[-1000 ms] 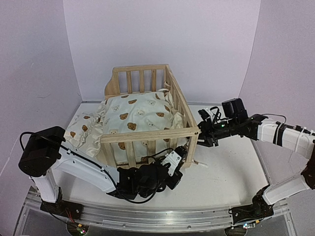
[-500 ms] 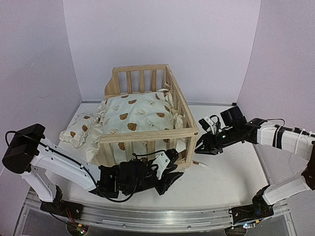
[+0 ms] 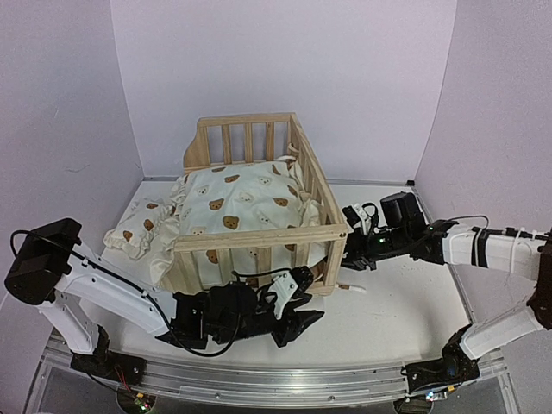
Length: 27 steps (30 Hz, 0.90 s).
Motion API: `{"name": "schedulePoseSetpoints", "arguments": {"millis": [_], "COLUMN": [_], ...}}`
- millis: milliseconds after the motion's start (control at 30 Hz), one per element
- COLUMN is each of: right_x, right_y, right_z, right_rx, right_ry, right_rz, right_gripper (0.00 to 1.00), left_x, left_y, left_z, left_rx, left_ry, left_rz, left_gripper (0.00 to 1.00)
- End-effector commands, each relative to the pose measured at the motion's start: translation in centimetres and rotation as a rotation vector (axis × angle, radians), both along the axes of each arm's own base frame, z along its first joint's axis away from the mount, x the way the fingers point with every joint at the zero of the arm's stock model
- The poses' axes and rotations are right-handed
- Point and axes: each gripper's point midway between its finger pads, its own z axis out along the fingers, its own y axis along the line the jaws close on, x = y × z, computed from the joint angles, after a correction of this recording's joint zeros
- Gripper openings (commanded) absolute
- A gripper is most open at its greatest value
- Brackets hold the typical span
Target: Set up the pet bed
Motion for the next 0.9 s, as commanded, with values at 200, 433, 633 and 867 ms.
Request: {"name": "schedulePoseSetpoints", "arguments": {"millis": [200,433,633,867], "right_x": [0.5,-1.9,-1.3,-1.1], "right_y": [1.3,0.5,1.0,3.2], "right_z": [2.8,-0.3,-0.9,0.6], "right_rx": [0.077,-0.060,-0.074,0.079], "right_ry": [-0.048,-0.117,-0.151,-0.140], "right_rz": [-0.114,0.076,0.099,0.091], "right_gripper": [0.23,0.31,0.32,0.31], "left_x": [0.2,0.2,0.0,0.7], "left_y": [0.8,2.0,1.9,1.6], "left_z": [0.2,0.1,0.1,0.3], "left_rx": [-0.067,-0.072,-0.082,-0.082], "left_ry": [0.027,0.026,0.031,0.003], "left_rz": [0.016,0.028,0.017,0.047], "left_gripper": [0.46,0.47,0.48,0.54]}}
